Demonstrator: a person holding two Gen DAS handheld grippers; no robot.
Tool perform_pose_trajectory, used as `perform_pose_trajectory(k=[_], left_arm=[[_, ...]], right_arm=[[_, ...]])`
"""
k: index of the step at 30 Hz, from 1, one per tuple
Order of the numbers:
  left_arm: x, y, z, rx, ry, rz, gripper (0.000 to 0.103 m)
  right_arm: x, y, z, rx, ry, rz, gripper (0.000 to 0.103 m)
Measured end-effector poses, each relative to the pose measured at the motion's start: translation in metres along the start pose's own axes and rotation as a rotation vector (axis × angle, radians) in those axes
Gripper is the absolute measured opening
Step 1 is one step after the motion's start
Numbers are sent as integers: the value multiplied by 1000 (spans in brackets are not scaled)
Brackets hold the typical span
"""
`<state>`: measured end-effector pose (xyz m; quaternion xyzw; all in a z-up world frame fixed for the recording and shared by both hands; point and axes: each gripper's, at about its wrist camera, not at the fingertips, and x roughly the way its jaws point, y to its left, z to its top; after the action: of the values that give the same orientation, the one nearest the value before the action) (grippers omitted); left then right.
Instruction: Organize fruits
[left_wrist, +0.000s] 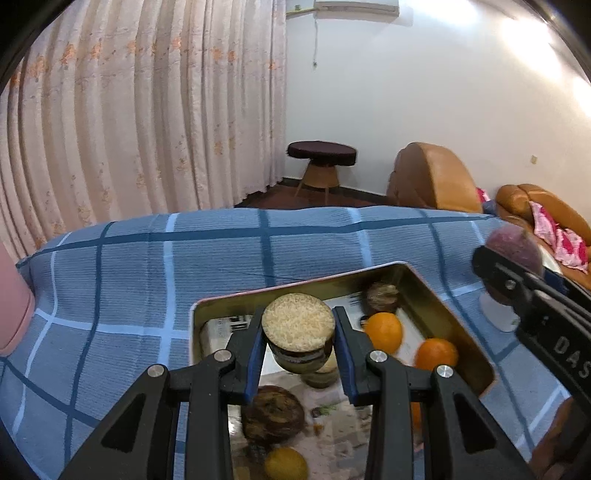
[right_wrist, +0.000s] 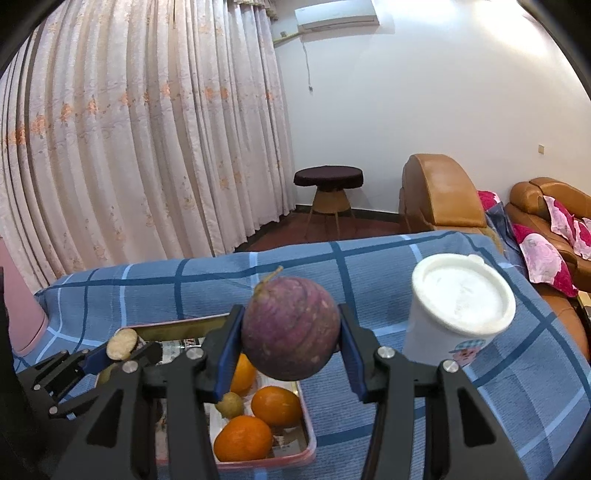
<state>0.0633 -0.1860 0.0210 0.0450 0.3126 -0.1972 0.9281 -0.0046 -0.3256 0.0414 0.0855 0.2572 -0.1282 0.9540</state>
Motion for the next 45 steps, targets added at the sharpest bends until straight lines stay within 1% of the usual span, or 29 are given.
perform_pose_trajectory(k=[3, 9, 11, 13, 15, 18, 20, 21, 22, 23, 24, 25, 26, 27, 28, 30, 31, 33, 34, 35, 37, 39, 41, 45], left_arm=[[10, 6, -1, -12, 31, 40, 36], [26, 12, -8, -14, 84, 83, 36], [30, 14, -11, -17, 102, 94, 36], [31, 13, -12, -14, 104, 101, 36], [31, 11, -13, -1, 108, 116, 36], [31, 8, -16, 13, 120, 137, 36], [32, 5, -19, 33, 123, 149, 36], [32, 3, -20, 45, 123, 159, 36], [32, 0, -21, 61, 128, 157, 39], [33, -1, -22, 66, 134, 139, 41], [32, -4, -23, 65, 136, 129, 45], [31, -5, -23, 63, 134, 125, 53], [29, -6, -23, 64, 124, 127, 58], [26, -7, -22, 63, 114, 122, 65], [25, -7, -23, 62, 106, 121, 74], [18, -6, -24, 53, 78, 123, 78], [13, -5, -25, 42, 60, 119, 79], [7, -1, -26, 24, 39, 113, 79], [1, 1, -27, 8, 21, 113, 79], [-3, 4, -28, -4, 6, 114, 79], [-11, 6, -30, -24, -26, 118, 79], [-16, 9, -28, -31, -45, 125, 79], [-23, 10, -31, -36, -67, 137, 79], [-25, 13, -35, -41, -71, 151, 79]], right_arm=[[12, 6, -2, -6, 30, 18, 51], [36, 20, -11, -31, 98, 58, 51], [37, 28, -14, -72, 91, 48, 52], [42, 30, -17, -67, 114, 88, 52], [48, 32, -20, -63, 142, 110, 52], [53, 29, -23, -33, 163, 180, 54], [53, 24, -24, 11, 172, 237, 67], [51, 23, -25, 29, 171, 259, 70], [50, 21, -24, 43, 169, 280, 73], [48, 20, -23, 58, 162, 299, 74], [45, 18, -22, 73, 151, 314, 74], [42, 15, -20, 86, 139, 321, 75], [39, 14, -19, 96, 127, 323, 76], [36, 12, -18, 105, 113, 321, 76], [32, 10, -15, 116, 91, 308, 78], [24, 7, -13, 121, 50, 273, 80], [21, 6, -12, 121, 33, 259, 82], [10, 4, -11, 118, -29, 213, 90], [7, 3, -11, 116, -50, 196, 97], [3, 2, -11, 109, -83, 167, 101], [-6, 4, -14, 79, -147, 106, 103], [-8, 8, -14, 46, -176, 69, 103], [-8, 13, -16, 14, -180, 44, 103], [-8, 23, -23, -39, -184, 31, 103]])
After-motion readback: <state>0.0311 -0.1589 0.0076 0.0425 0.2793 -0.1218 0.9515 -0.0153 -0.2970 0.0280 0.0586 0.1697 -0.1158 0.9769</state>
